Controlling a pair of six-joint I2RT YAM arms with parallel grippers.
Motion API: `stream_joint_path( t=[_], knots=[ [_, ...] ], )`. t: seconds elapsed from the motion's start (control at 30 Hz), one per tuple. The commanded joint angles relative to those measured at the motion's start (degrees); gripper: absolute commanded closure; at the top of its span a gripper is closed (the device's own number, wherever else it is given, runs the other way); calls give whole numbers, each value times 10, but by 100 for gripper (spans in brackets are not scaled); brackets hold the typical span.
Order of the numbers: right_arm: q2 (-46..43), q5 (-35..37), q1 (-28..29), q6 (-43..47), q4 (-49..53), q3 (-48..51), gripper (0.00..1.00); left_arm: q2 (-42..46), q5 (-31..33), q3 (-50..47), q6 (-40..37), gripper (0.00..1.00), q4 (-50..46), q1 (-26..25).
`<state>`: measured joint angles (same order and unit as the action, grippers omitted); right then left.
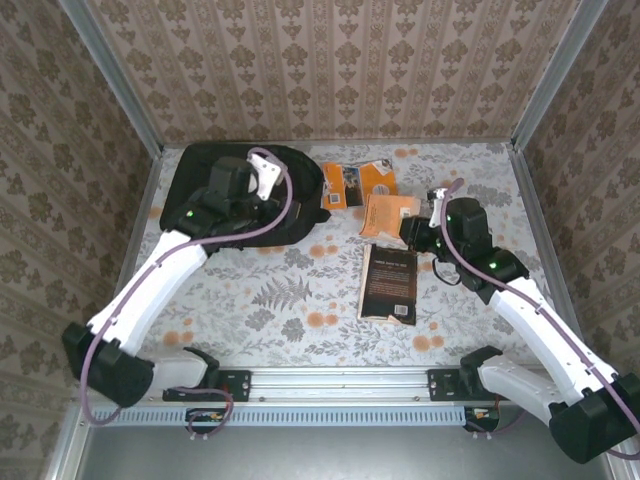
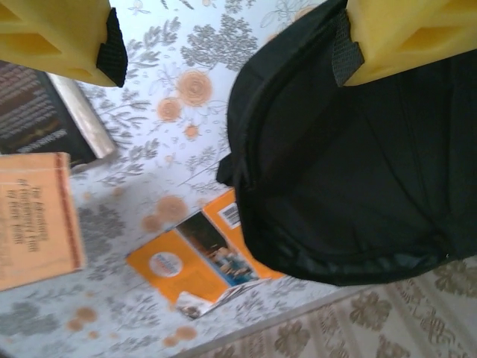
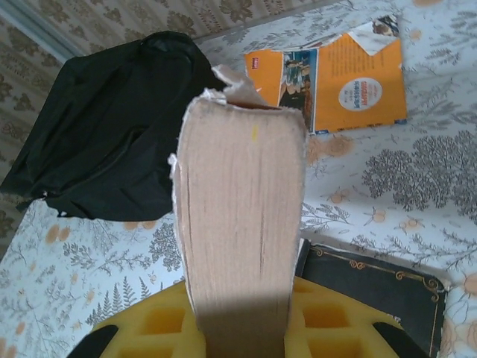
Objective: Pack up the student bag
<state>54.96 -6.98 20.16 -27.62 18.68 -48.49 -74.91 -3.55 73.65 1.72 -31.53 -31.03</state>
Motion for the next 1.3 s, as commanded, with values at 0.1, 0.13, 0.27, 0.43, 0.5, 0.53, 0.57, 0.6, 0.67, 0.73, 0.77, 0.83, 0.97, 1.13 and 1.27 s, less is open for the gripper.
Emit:
stream_joint_path(
  t=[0.1, 0.13, 0.27, 0.43, 0.5, 0.53, 0.57, 0.6, 0.67, 0.73, 0.77, 0.83, 0.97, 1.13, 1.27],
  knots=[
    [-24, 12, -2, -44, -8, 12, 100, -129, 77, 104, 7, 23, -40, -13],
    [-27, 9, -2, -44, -7, 15, 100, -146, 77, 114, 7, 23, -38, -12],
    [-32, 9, -4, -43, -1, 24, 100, -209, 64, 155, -3, 23, -48, -11],
    [-34, 5, -10, -39, 1, 31, 100, -267, 55, 178, -4, 26, -53, -7],
    [-35, 0, -11, -38, 0, 35, 100, -284, 55, 185, -2, 27, -51, -5],
    [-35, -1, -11, -37, -1, 36, 100, -292, 56, 192, -1, 28, -52, -2],
    [-35, -1, -11, -36, -2, 37, 100, -300, 56, 197, 1, 29, -53, 0],
    [-35, -1, -12, -36, -1, 38, 100, -307, 55, 201, 3, 30, -55, 2],
    [-36, -2, -12, -36, -1, 41, 100, -320, 50, 211, 4, 34, -61, 5],
    [-37, -5, -14, -39, -3, 43, 100, -329, 51, 213, 5, 37, -61, 8],
    [-38, -9, -14, -40, -5, 44, 100, -332, 50, 212, 5, 40, -58, 10],
    [-38, -11, -14, -40, -7, 44, 100, -337, 47, 212, 5, 46, -54, 13],
    [-36, -10, -15, -38, -7, 44, 100, -354, 36, 216, 5, 52, -60, 18],
    [-32, -9, -16, -36, -8, 45, 100, -360, 6, 212, 14, 52, -59, 18],
    [-29, -9, -19, -38, -7, 44, 100, -367, -6, 211, 16, 58, -65, 18]
  ],
)
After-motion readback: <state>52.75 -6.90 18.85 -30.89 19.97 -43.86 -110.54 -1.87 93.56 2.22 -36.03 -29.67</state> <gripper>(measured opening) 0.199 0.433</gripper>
